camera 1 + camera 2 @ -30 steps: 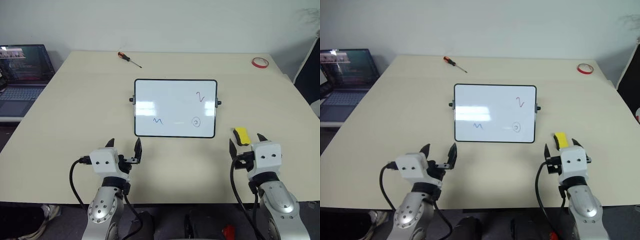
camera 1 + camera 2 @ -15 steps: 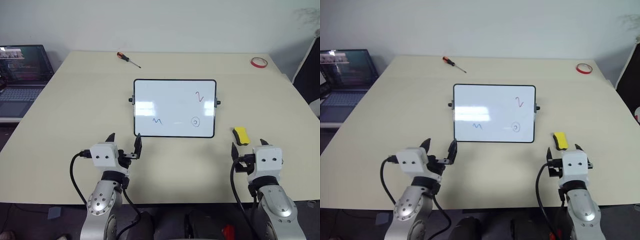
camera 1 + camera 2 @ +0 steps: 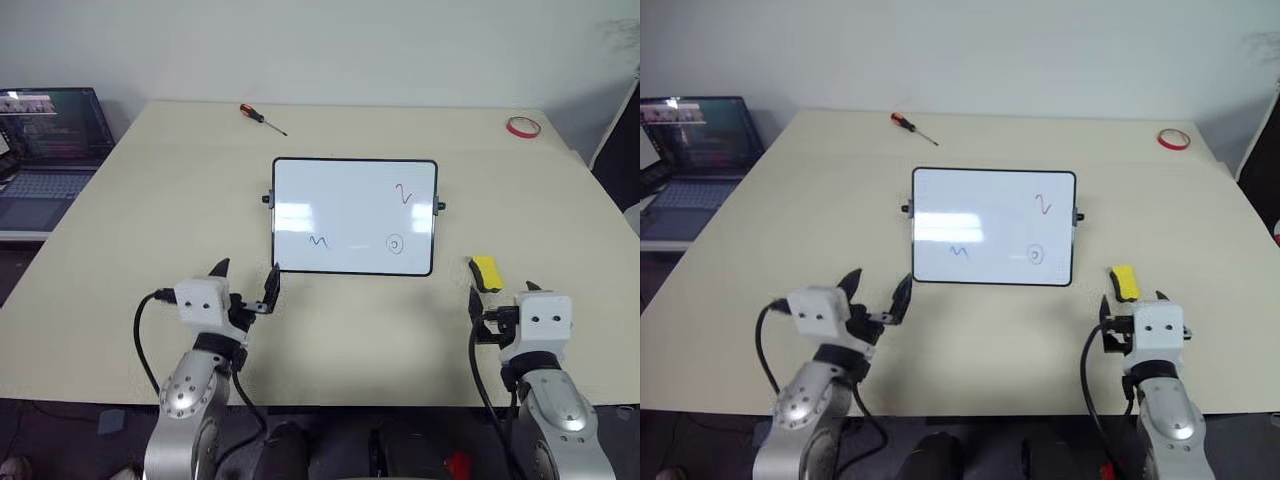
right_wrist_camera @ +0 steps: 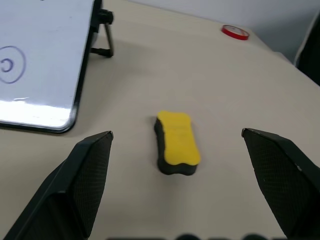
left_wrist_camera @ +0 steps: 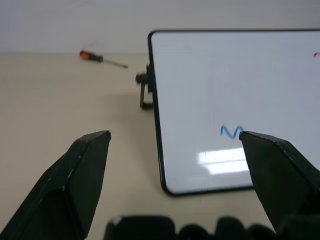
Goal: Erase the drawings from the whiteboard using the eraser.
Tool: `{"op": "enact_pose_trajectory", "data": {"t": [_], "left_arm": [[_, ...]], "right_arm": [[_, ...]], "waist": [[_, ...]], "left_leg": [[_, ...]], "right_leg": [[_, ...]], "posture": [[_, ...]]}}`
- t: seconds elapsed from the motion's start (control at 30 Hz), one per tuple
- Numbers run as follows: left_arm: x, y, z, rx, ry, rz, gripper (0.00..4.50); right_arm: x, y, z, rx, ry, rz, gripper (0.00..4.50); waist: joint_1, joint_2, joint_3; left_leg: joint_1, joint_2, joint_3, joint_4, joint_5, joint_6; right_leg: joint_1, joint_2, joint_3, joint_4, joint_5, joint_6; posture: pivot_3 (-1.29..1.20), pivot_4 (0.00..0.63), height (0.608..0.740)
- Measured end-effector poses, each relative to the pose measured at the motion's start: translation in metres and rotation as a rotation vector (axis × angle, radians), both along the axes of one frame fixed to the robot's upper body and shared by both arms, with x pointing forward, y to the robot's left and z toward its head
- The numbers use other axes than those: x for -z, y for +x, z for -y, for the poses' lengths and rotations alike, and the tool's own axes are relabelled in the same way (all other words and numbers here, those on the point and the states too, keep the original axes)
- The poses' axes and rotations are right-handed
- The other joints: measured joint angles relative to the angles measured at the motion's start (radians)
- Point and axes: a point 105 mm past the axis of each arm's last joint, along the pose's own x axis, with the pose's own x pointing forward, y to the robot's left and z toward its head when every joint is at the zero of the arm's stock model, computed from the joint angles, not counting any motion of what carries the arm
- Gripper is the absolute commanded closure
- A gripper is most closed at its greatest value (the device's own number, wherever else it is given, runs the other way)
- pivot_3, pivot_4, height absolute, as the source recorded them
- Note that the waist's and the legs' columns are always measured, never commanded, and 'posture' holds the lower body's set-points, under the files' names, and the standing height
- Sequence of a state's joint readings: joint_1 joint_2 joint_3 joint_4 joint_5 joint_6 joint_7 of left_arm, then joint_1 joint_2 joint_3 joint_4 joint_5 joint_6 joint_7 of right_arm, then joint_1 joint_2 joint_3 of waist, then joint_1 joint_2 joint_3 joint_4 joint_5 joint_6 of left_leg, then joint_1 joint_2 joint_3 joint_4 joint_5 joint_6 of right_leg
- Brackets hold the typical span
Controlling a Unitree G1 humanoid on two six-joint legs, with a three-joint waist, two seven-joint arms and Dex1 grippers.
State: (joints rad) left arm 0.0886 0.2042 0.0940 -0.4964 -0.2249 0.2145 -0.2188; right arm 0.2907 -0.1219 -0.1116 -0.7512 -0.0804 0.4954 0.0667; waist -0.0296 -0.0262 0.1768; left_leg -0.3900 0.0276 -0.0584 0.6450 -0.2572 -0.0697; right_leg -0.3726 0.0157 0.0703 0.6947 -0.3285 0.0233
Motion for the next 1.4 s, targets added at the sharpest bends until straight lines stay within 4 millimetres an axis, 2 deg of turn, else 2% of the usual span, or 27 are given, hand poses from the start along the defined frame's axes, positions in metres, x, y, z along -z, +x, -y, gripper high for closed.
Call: {"op": "enact_pose_trajectory", "data": {"t": [0.07, 0.17, 0.33, 0.47, 0.57, 0.67, 0.87, 1.07, 1.4], "left_arm": [[-0.014, 0.008, 0.003, 0.044, 0.004, 0.046, 0.00], [-0.018, 0.022, 0.012, 0.127, -0.034, 0.039, 0.00], [-0.023, 0.038, 0.044, 0.371, -0.034, 0.025, 0.00], [-0.023, 0.036, 0.072, 0.580, 0.029, 0.030, 0.00], [-0.019, 0.026, 0.099, 0.793, 0.184, 0.031, 0.00], [-0.016, 0.018, 0.115, 0.915, 0.257, 0.051, 0.00], [0.002, 0.018, 0.117, 0.958, 0.325, 0.026, 0.00], [-0.005, 0.030, 0.114, 0.904, 0.364, 0.081, 0.00], [-0.001, 0.039, 0.106, 0.835, 0.366, 0.084, 0.00]], "right_arm": [[-0.001, 0.000, 0.001, -0.001, 0.002, 0.002, 0.04], [-0.003, 0.003, -0.001, -0.023, 0.016, 0.008, 0.04], [-0.007, 0.007, -0.004, -0.058, 0.009, 0.015, 0.04], [-0.011, 0.013, -0.004, -0.084, 0.011, 0.025, 0.04], [-0.014, 0.020, -0.004, -0.101, 0.002, 0.019, 0.04], [-0.016, 0.024, -0.003, -0.110, 0.020, 0.013, 0.04], [-0.015, 0.037, -0.001, -0.124, 0.048, -0.020, 0.04], [-0.007, 0.046, -0.001, -0.148, 0.097, -0.066, 0.04], [0.001, 0.062, 0.004, -0.140, 0.162, -0.108, 0.04]], "waist": [[-0.001, 0.000, 0.000], [-0.002, 0.000, 0.000], [-0.002, 0.000, 0.000], [-0.003, 0.000, 0.000], [-0.003, 0.000, 0.000], [-0.004, 0.001, 0.000], [-0.005, 0.001, 0.000], [-0.003, 0.001, 0.000], [-0.003, 0.001, 0.000]], "left_leg": [[0.000, 0.000, 0.000, 0.000, 0.000, 0.000], [0.000, 0.000, 0.000, 0.000, 0.000, 0.000], [0.000, -0.001, 0.000, 0.000, 0.000, 0.000], [0.000, -0.001, 0.001, 0.000, 0.000, 0.000], [0.000, -0.002, 0.001, 0.000, 0.000, 0.000], [0.000, -0.001, 0.001, 0.000, 0.000, 0.000], [0.000, -0.001, 0.001, 0.000, 0.000, 0.000], [0.000, -0.001, 0.001, 0.000, 0.000, 0.000], [0.000, -0.001, 0.000, 0.000, 0.000, 0.000]], "right_leg": [[0.000, 0.000, 0.000, 0.000, 0.001, -0.001], [0.000, 0.000, 0.000, 0.000, 0.001, -0.002], [0.000, 0.001, 0.000, 0.001, 0.002, -0.003], [0.000, 0.001, 0.000, 0.001, 0.002, -0.003], [0.000, 0.001, 0.000, 0.001, 0.002, -0.003], [0.000, 0.001, 0.000, 0.001, 0.002, -0.003], [-0.001, 0.001, 0.001, 0.001, 0.002, -0.003], [-0.001, 0.001, 0.000, 0.001, 0.002, -0.003], [-0.001, 0.001, 0.000, 0.002, 0.002, -0.003]], "posture": [[0.00, 0.150, 0.740], [0.00, 0.150, 0.740], [0.00, 0.150, 0.740], [0.00, 0.150, 0.740], [0.00, 0.150, 0.740], [0.00, 0.150, 0.740], [0.00, 0.150, 0.740], [0.00, 0.150, 0.740], [0.00, 0.150, 0.740]]}}
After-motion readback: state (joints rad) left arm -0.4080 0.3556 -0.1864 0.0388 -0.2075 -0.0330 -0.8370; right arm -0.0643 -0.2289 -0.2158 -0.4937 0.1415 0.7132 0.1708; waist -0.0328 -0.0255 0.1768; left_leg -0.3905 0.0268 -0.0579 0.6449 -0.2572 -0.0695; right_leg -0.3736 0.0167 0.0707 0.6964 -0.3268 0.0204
